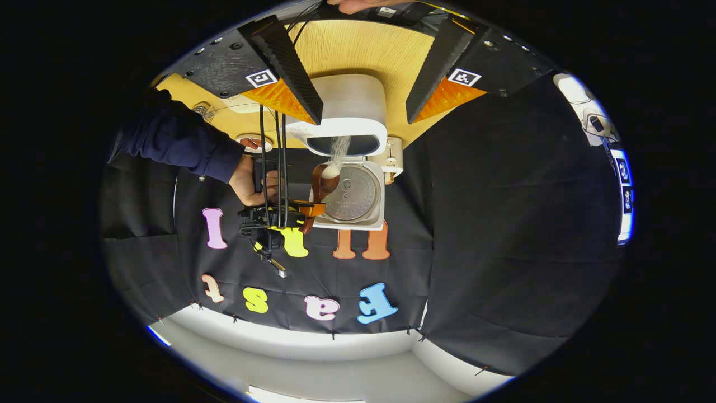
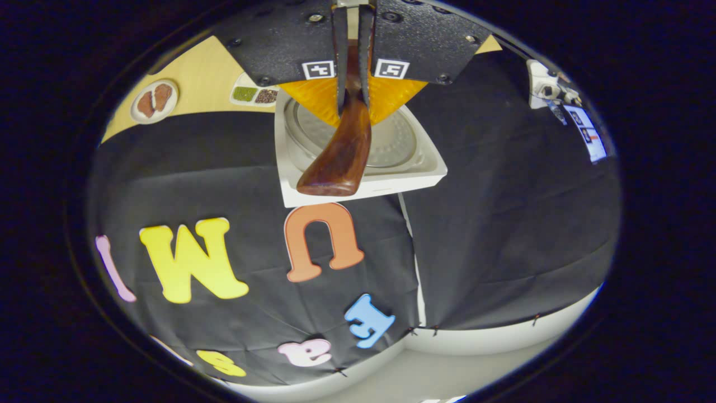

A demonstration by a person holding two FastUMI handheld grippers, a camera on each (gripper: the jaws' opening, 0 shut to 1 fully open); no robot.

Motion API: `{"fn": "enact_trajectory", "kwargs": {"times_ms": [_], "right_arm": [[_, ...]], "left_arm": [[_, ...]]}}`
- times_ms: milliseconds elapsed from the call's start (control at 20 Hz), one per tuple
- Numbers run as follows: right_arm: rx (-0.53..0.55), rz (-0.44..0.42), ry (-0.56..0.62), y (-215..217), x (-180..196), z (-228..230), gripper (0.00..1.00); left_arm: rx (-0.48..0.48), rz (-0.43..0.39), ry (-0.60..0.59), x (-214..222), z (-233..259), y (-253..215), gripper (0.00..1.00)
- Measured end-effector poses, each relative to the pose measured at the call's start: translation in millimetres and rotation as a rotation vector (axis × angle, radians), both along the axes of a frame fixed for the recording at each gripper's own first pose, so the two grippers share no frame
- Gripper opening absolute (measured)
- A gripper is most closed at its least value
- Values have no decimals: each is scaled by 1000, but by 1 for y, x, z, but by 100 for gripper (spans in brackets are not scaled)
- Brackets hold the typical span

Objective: Close the left gripper, press the button to open the rice cooker; take a wooden spoon from the chopstick holder with the right hand, scoop a spoonful of rice and pour it into the rice cooker, then put the wooden spoon back into the chopstick holder.

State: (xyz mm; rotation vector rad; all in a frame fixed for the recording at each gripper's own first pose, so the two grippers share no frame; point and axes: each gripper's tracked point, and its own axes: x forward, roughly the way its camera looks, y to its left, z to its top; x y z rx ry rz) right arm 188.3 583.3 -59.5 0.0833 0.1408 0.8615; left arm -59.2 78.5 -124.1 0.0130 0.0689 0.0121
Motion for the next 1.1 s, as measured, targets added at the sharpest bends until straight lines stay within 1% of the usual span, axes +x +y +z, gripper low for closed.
{"fn": "enact_trajectory", "kwargs": {"times_ms": [350,500,650,700,800,950,1100], "right_arm": [[-179,14,-293,12,-26,7,13],[-234,6,-361,13,-34,3,13],[-223,-12,-356,7,-37,10,12],[-218,-32,-349,1,-37,14,13],[-200,-67,-311,-21,-35,21,13],[-156,-122,-217,-53,-37,22,13],[-135,-162,-192,-90,-40,28,13]], "left_arm": [[-8,-20,-5,4,5,1,95],[-15,-30,4,13,9,-1,95],[-6,-50,14,18,13,-6,95],[5,-53,7,17,16,-7,95],[20,-45,-21,21,23,-8,95],[3,-41,-40,29,23,-19,95],[-11,-73,-76,35,29,-40,95]]}}
